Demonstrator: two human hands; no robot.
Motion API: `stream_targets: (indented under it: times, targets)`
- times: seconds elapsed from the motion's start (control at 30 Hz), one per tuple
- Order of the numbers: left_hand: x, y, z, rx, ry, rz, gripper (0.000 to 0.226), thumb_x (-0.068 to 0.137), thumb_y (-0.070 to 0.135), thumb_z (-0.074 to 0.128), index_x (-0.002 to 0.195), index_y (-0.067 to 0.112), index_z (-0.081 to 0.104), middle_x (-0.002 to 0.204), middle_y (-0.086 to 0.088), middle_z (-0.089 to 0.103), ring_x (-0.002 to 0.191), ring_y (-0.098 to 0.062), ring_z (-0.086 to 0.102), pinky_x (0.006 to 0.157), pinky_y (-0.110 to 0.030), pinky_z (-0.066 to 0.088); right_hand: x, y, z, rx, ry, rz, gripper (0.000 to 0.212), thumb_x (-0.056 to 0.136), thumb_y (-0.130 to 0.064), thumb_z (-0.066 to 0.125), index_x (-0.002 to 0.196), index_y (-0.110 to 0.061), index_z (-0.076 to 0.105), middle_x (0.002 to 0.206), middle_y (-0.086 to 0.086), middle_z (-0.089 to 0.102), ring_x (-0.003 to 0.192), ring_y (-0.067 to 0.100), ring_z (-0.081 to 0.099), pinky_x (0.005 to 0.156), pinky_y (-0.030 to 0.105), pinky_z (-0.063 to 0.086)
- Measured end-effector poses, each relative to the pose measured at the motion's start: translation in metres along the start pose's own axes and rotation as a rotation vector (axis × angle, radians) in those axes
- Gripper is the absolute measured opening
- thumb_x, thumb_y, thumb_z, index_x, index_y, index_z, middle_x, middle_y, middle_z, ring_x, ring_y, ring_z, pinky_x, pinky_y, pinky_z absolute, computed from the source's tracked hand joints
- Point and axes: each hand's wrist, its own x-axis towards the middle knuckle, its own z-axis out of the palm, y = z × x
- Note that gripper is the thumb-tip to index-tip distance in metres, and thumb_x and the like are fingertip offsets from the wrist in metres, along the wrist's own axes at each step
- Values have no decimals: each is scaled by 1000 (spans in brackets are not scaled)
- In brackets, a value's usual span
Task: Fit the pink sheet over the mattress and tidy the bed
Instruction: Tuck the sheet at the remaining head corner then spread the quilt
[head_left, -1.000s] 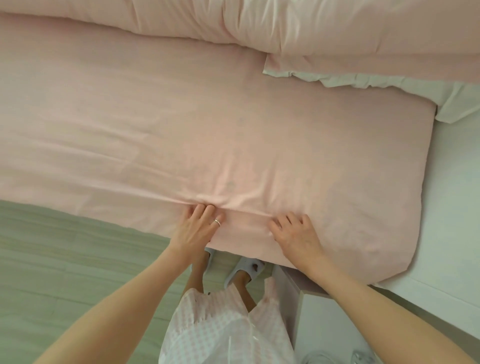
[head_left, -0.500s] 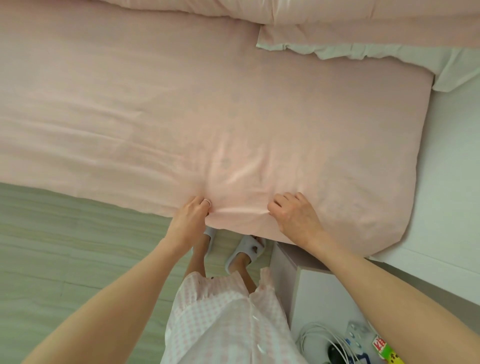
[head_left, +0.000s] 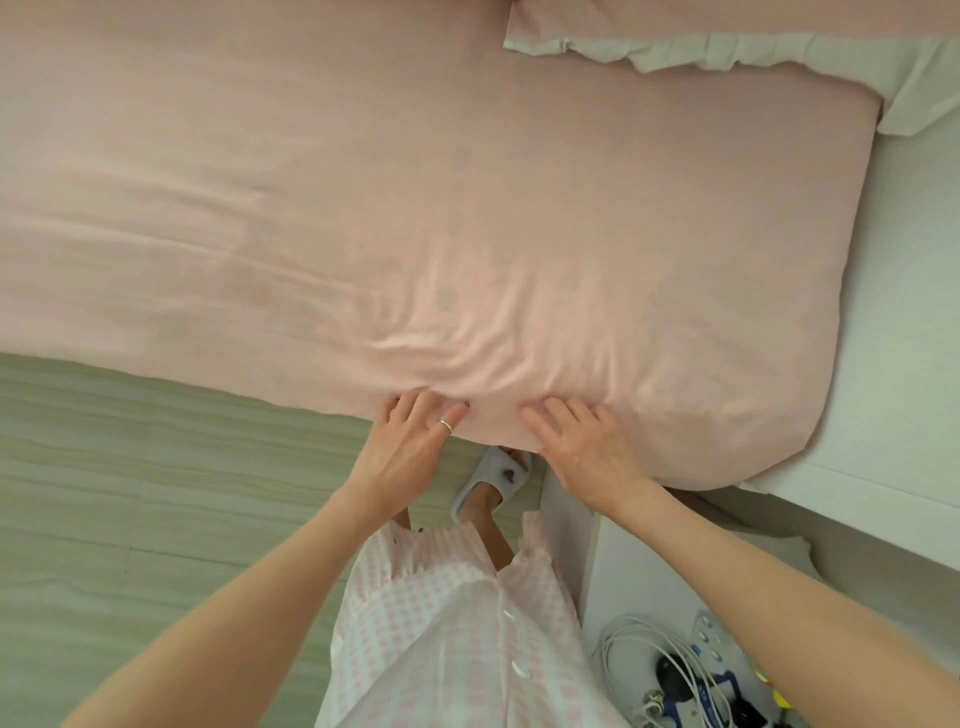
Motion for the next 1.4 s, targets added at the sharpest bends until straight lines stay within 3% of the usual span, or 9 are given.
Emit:
stream_targets:
  times: [0.17,0.3,0.47,0.67,0.83,0.97,1.1,1.23,1.4]
  targets:
    - [9,21,7,141,-221,-42,82,52,18,72,130,20,45,115,-13,46,105,-31,42,84,-53,45,-11,-13,20,-37,-138,128,79,52,-25,83,122,-16,49,110,6,48,82,22,52,51,32,45]
    - [20,38,-6,-48,-439,263,42,85,9,50,127,15,52,118,-8,52,110,-27,50,90,-38,38,-23,-2,4,203,-347,97,36,82,-28,66,115,-18,53,112,5,53,86,24,61,54,31,48]
    - [46,32,-25,-114,165,144,51,60,-3,64,107,14,62,94,-10,61,88,-29,57,78,-39,45,-12,28,-22,134,199,15,25,82,-27,59,59,-17,61,50,-1,56,42,18,53,41,20,27]
    - [85,-1,-52,-76,-79,-221,60,92,32,48,146,33,22,157,-18,6,142,-45,4,101,-76,15,45,63,-39,129,90,357,58,86,-50,43,139,-25,41,143,12,43,131,33,42,97,62,33]
    - [29,52,-21,-18,-505,109,55,94,36,43,145,38,22,146,-7,-37,135,-39,-32,104,-75,3,-51,60,3,52,-144,453,74,83,-41,59,147,-25,25,157,9,20,144,29,23,101,70,21]
    - [18,80,-28,-171,-521,184,32,97,19,37,118,10,60,156,-9,16,144,-35,11,101,-50,40,-109,59,7,164,-239,531,46,78,-18,59,124,-9,57,138,16,50,123,34,52,71,53,55]
    - [58,82,-56,-261,-222,216,35,91,5,40,120,7,60,119,-11,54,106,-31,54,74,-43,52,-98,76,-17,133,23,563,19,70,-4,73,56,-4,61,55,10,56,44,31,55,32,29,43]
    - [94,81,-68,-92,-7,18,58,85,3,46,139,20,40,141,-16,35,129,-40,34,94,-51,39,-52,99,-43,94,224,549,22,83,-11,56,102,-5,65,102,17,64,94,36,61,77,46,50]
    - [75,116,-38,31,-543,146,66,89,22,42,145,41,13,154,-8,-27,139,-42,-25,106,-71,5,-73,91,-25,174,-232,647,56,92,-22,47,145,-19,28,157,11,13,144,33,13,110,56,19]
